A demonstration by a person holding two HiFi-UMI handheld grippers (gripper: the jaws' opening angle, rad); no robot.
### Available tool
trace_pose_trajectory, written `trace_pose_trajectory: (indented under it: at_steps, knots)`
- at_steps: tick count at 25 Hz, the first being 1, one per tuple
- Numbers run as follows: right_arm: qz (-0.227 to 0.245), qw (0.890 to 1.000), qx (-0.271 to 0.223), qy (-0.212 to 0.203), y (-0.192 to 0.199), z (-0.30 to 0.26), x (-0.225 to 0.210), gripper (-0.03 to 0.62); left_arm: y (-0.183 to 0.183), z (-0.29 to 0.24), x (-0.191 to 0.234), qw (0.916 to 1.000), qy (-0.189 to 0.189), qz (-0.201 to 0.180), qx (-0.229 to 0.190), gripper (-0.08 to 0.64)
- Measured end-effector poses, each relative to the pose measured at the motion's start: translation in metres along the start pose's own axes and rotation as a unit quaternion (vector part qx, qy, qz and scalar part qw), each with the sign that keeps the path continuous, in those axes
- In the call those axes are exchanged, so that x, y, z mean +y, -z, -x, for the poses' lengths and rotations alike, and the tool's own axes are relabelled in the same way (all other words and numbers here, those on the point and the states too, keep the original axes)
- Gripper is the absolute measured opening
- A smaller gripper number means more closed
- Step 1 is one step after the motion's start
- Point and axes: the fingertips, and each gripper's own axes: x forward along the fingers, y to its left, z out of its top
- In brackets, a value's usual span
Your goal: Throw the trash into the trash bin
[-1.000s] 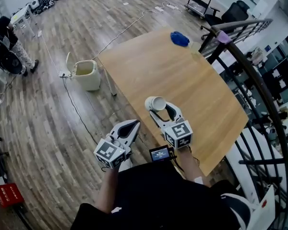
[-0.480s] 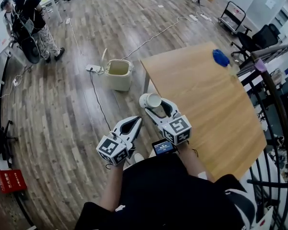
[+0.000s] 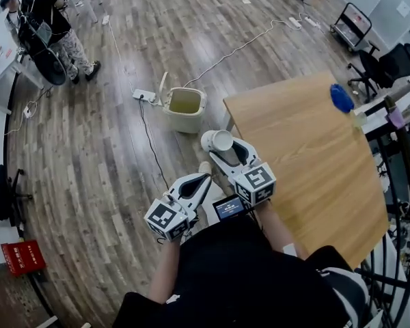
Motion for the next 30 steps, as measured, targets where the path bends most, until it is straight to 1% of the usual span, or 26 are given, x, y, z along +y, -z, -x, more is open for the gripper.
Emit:
trace_pose_trajectory:
  at_steps: [4, 7, 10, 12, 15, 18, 21, 24, 27, 30]
  knots:
    - [-0.013, 1.000, 0.002, -0.019, -0.016, -0.078, -0.040, 0.253, -0.029, -0.031, 0.080, 0.9997, -0.020, -0.010, 0.010, -0.002]
    - [-0.014, 0.999, -0.005, -0.032, -0.046, -0.131, -0.072, 0.253, -0.069, -0.059, 0.134, 0.9995, -0.032, -0.003, 0.005, -0.002]
    - [-0.013, 0.999, -0.008, -0.032, -0.071, -0.178, -0.109, 0.253, -0.093, -0.085, 0.184, 0.9991, -0.041, -0.001, 0.006, -0.002]
    - [-0.017, 0.999, -0.010, -0.029, -0.084, -0.202, -0.135, 0.253, -0.104, -0.104, 0.211, 0.9993, -0.036, -0.002, 0.013, -0.002]
    - [-0.034, 0.999, -0.008, -0.025, -0.092, -0.228, -0.164, 0.253, -0.113, -0.128, 0.236, 0.9991, -0.028, -0.015, 0.029, -0.002]
    - [-0.048, 0.998, -0.010, -0.025, -0.096, -0.248, -0.177, 0.253, -0.121, -0.139, 0.254, 0.9986, -0.027, -0.025, 0.038, -0.002]
    - [-0.057, 0.998, -0.018, -0.026, -0.100, -0.265, -0.180, 0.253, -0.122, -0.144, 0.272, 0.9976, -0.031, -0.015, 0.059, -0.002]
    - [-0.069, 0.997, -0.010, -0.022, -0.090, -0.277, -0.188, 0.253, -0.116, -0.152, 0.288, 0.9979, -0.013, -0.010, 0.062, -0.002]
    - [-0.081, 0.997, 0.003, -0.008, -0.086, -0.293, -0.199, 0.253, -0.120, -0.161, 0.305, 0.9977, 0.006, -0.008, 0.068, -0.002]
    - [-0.074, 0.997, 0.008, 0.015, -0.091, -0.309, -0.205, 0.253, -0.123, -0.165, 0.326, 0.9970, 0.034, -0.013, 0.069, -0.002]
